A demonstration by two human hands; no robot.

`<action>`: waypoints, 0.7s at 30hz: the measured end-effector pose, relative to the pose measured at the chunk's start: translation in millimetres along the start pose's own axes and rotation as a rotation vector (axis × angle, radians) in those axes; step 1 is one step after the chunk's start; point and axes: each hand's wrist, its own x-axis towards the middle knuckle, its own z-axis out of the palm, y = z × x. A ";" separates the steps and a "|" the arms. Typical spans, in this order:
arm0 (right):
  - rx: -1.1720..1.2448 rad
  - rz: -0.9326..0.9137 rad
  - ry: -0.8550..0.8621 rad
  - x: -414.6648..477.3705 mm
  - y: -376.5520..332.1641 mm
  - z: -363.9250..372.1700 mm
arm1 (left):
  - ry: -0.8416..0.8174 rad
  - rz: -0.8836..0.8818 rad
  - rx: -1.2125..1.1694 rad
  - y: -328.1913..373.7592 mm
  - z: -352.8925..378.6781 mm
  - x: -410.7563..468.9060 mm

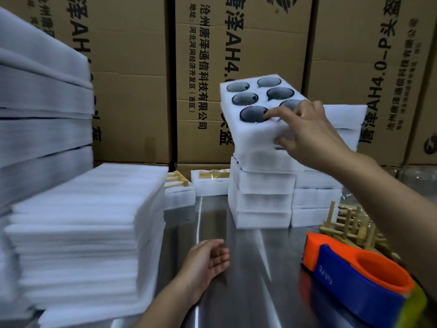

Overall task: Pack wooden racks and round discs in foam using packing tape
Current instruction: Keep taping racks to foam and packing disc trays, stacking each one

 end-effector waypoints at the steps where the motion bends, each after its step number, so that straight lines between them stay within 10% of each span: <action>1: -0.024 -0.028 0.005 -14.9 -11.2 -6.7 | 0.002 -0.002 -0.004 0.0 -0.1 -0.1; 12: 0.035 -0.081 -0.288 -189.0 -65.9 -2.8 | 0.136 0.059 -0.272 13.5 -4.9 -1.5; 21: 0.001 -0.032 -0.560 -207.8 -66.5 24.2 | 0.072 0.214 0.446 0.5 0.0 -14.3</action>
